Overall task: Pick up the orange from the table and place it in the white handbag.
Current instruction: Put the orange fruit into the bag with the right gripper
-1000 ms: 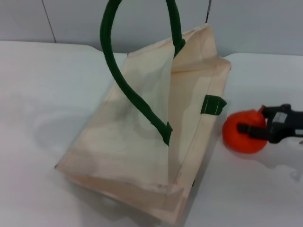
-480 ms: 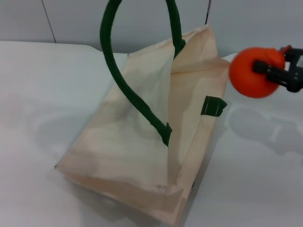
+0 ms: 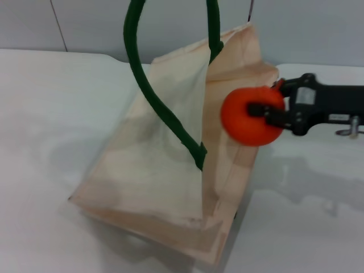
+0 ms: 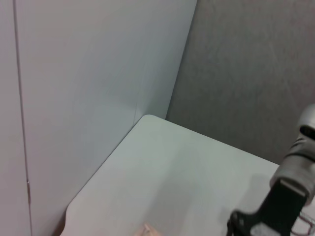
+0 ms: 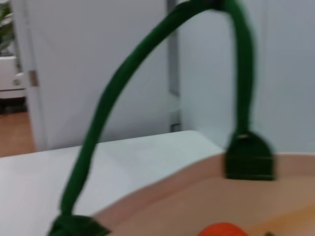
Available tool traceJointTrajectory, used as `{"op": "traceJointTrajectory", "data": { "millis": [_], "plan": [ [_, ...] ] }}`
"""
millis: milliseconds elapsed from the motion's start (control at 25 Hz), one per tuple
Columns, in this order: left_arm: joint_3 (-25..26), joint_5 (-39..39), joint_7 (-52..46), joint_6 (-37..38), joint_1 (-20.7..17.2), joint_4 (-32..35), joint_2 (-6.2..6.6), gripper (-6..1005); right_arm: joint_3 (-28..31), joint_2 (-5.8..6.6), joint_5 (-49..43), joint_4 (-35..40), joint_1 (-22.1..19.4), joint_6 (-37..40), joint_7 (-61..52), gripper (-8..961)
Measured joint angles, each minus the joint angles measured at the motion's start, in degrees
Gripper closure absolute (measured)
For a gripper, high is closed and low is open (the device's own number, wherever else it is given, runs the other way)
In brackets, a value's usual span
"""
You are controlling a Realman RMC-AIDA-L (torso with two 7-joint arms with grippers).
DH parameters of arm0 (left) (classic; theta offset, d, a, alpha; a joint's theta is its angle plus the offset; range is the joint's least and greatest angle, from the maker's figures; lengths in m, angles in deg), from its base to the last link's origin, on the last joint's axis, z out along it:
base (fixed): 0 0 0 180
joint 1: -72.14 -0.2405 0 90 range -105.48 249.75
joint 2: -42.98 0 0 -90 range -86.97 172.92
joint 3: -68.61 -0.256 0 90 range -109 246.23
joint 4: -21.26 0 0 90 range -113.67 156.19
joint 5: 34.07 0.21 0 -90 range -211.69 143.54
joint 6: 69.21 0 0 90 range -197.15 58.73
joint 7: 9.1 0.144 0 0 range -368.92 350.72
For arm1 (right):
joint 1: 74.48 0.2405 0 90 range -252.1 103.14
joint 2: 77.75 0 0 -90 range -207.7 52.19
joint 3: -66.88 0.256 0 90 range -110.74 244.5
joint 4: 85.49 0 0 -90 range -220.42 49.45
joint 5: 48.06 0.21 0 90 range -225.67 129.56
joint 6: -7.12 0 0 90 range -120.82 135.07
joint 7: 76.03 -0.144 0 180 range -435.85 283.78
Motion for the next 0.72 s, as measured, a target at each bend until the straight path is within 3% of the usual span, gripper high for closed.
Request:
{"op": "traceJointTrajectory", "data": {
  "millis": [320,720],
  "plan": [
    [0.0,-0.05,-0.08,0.06,0.85,0.26,-0.33,879,-6.97,-0.22,0.21,-8.07,6.32,7.13,0.09,688],
    [0.0,-0.12,-0.08,0.06,1.26,0.98,-0.49,879,-11.51,-0.77,0.44,-13.78,12.81,14.43,-0.28,763]
  ]
}}
